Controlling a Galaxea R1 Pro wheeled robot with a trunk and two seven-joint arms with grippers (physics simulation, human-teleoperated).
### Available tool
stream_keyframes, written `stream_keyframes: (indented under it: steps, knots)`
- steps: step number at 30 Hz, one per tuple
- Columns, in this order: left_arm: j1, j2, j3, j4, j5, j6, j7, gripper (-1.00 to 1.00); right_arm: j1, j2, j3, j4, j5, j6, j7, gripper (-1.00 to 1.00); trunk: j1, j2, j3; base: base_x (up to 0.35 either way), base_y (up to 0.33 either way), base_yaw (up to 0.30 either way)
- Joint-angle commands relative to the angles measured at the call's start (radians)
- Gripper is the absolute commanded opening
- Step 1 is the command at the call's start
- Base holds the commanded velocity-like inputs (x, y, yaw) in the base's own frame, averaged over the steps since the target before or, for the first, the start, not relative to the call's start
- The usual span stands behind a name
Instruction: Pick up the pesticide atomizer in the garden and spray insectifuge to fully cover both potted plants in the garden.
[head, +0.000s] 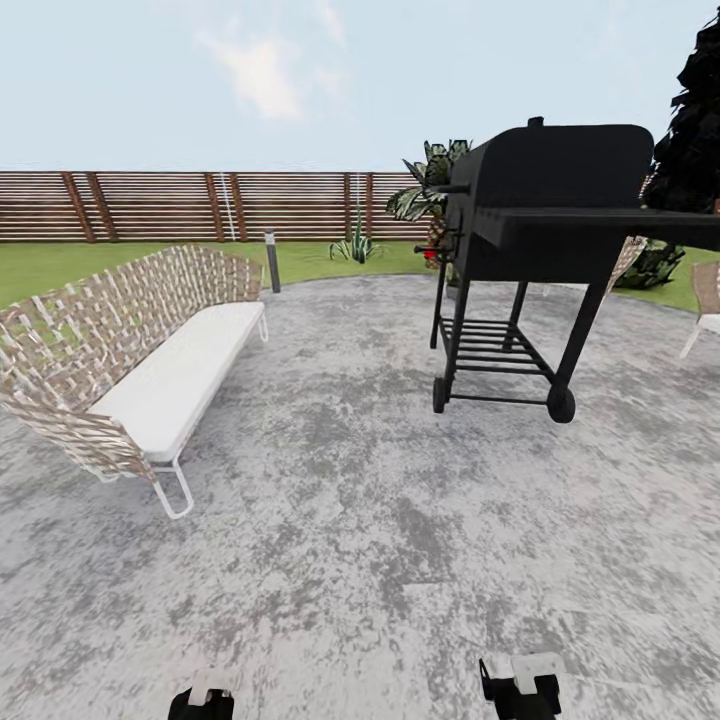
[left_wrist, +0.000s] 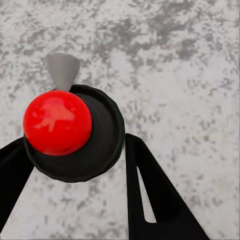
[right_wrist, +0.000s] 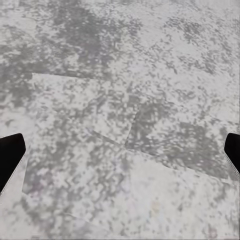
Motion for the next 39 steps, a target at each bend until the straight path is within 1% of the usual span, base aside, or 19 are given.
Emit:
stream_keyframes:
  steps: [1, 9, 13, 18, 39]
  knots:
    - [-0.001, 0.000, -0.007, 0.001, 0.010, -0.003, -0.003, -1.00, -0.001, 0.000, -0.006, 0.001, 0.011, -0.003, -0.004, 1.00, 0.000, 0.000, -0.001, 0.337, 0.000, 0.000]
    - [-0.001, 0.000, -0.007, 0.001, 0.010, -0.003, -0.003, -1.00, -0.001, 0.001, -0.006, 0.001, 0.011, -0.003, -0.004, 1.00, 0.000, 0.000, -0.001, 0.337, 0.000, 0.003]
    - [-0.001, 0.000, -0.007, 0.001, 0.010, -0.003, -0.003, -1.00, -0.001, 0.003, -0.006, 0.001, 0.011, -0.003, -0.004, 1.00, 0.000, 0.000, -0.001, 0.337, 0.000, 0.162]
    - [-0.001, 0.000, -0.007, 0.001, 0.010, -0.003, -0.003, -1.00, -0.001, 0.003, -0.006, 0.001, 0.011, -0.003, -0.004, 1.00, 0.000, 0.000, -0.001, 0.337, 0.005, 0.029]
    - [-0.001, 0.000, -0.007, 0.001, 0.011, -0.003, -0.003, -1.00, -0.001, 0.003, -0.006, 0.001, 0.011, -0.003, -0.004, 1.00, 0.000, 0.000, -0.001, 0.337, 0.077, 0.000]
